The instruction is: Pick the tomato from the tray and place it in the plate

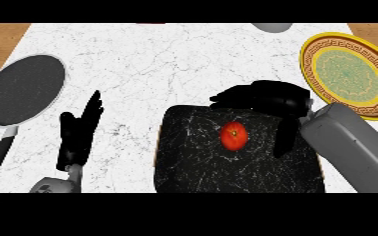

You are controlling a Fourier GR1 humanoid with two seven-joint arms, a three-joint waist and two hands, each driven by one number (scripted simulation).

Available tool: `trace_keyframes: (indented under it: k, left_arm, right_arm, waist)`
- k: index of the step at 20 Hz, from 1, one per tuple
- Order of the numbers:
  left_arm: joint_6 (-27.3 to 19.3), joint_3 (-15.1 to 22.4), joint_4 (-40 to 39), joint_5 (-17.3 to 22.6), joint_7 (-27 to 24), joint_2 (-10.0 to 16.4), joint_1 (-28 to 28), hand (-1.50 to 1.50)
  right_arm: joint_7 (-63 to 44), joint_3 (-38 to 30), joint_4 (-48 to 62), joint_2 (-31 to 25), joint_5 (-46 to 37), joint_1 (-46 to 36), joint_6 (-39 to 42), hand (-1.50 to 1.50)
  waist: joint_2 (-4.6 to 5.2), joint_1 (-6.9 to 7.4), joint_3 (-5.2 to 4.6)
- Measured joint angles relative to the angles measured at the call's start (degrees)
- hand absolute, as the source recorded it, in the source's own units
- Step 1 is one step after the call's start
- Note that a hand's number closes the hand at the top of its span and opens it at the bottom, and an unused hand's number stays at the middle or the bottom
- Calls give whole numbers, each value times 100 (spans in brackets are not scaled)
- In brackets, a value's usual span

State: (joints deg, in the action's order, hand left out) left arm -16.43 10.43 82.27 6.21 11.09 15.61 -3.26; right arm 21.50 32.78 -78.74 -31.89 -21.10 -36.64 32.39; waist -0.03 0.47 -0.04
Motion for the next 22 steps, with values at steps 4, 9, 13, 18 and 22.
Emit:
trace_keyframes:
  k: [4, 9, 13, 18, 22]
  left_arm:
    - [9, -37, -4, -94, 25, -86, -2, 0]
    - [34, -95, 94, -227, 75, -203, 76, 0]
    - [141, -224, -50, -283, -2, -280, -14, 0]
    - [237, -299, 179, -390, 234, -311, 47, 0]
    - [253, -356, 126, -500, 224, -416, 2, 0]
  right_arm:
    - [-158, 17, 42, 165, -365, -23, 328, -150]
    - [-66, -112, 451, 566, -923, -93, 506, -150]
    - [101, -168, 518, 733, -1364, 71, 513, -150]
    - [152, -329, 686, 1056, -1800, 73, 551, -150]
    - [143, -396, 677, 1205, -2041, 195, 588, -150]
  waist:
    - [1, -12, 1]
    - [5, -7, 3]
    - [5, -19, 4]
    - [4, -14, 4]
    - [4, -23, 4]
